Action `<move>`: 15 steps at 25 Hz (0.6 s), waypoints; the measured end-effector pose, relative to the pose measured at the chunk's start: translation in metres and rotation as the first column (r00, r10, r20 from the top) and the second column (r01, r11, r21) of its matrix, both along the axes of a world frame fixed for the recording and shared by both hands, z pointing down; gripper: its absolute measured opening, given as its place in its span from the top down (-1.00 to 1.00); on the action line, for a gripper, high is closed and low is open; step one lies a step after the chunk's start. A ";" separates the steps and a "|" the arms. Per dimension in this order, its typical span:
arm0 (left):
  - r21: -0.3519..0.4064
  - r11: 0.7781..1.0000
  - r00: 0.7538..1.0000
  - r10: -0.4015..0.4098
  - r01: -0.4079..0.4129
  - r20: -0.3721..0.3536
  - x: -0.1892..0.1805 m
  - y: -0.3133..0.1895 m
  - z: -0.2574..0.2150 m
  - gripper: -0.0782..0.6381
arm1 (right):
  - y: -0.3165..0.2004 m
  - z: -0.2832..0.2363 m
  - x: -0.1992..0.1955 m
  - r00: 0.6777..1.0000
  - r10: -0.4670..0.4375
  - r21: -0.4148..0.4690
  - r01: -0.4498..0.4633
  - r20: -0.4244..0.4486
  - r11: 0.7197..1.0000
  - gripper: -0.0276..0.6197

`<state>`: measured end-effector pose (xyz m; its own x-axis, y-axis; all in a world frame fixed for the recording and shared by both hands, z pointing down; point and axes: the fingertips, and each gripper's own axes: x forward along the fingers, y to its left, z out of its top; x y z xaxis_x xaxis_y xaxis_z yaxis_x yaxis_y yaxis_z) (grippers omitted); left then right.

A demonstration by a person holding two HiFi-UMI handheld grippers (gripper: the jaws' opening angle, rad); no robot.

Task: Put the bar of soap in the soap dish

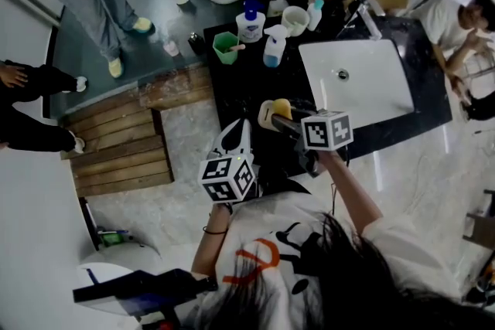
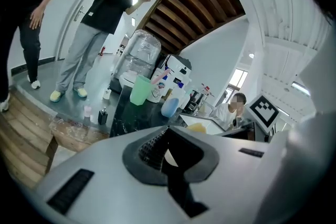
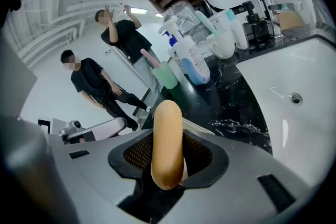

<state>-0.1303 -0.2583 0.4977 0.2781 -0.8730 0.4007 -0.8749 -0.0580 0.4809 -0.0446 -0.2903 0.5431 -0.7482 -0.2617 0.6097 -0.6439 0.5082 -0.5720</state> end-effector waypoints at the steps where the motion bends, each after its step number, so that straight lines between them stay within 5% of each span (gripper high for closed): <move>1: 0.001 1.000 1.000 -0.002 0.002 0.000 -0.001 -0.001 0.000 0.78 | 0.000 0.001 0.000 1.000 -0.011 0.002 0.011 -0.009 1.000 0.41; 11: 0.005 1.000 1.000 -0.008 0.008 0.001 -0.006 -0.007 -0.004 0.78 | -0.002 0.003 -0.004 0.995 -0.082 0.009 0.083 -0.057 0.997 0.41; 15: 0.007 1.000 1.000 -0.012 0.012 0.001 -0.008 -0.008 -0.004 0.78 | -0.001 0.012 0.000 0.970 -0.166 0.049 0.177 -0.177 0.983 0.41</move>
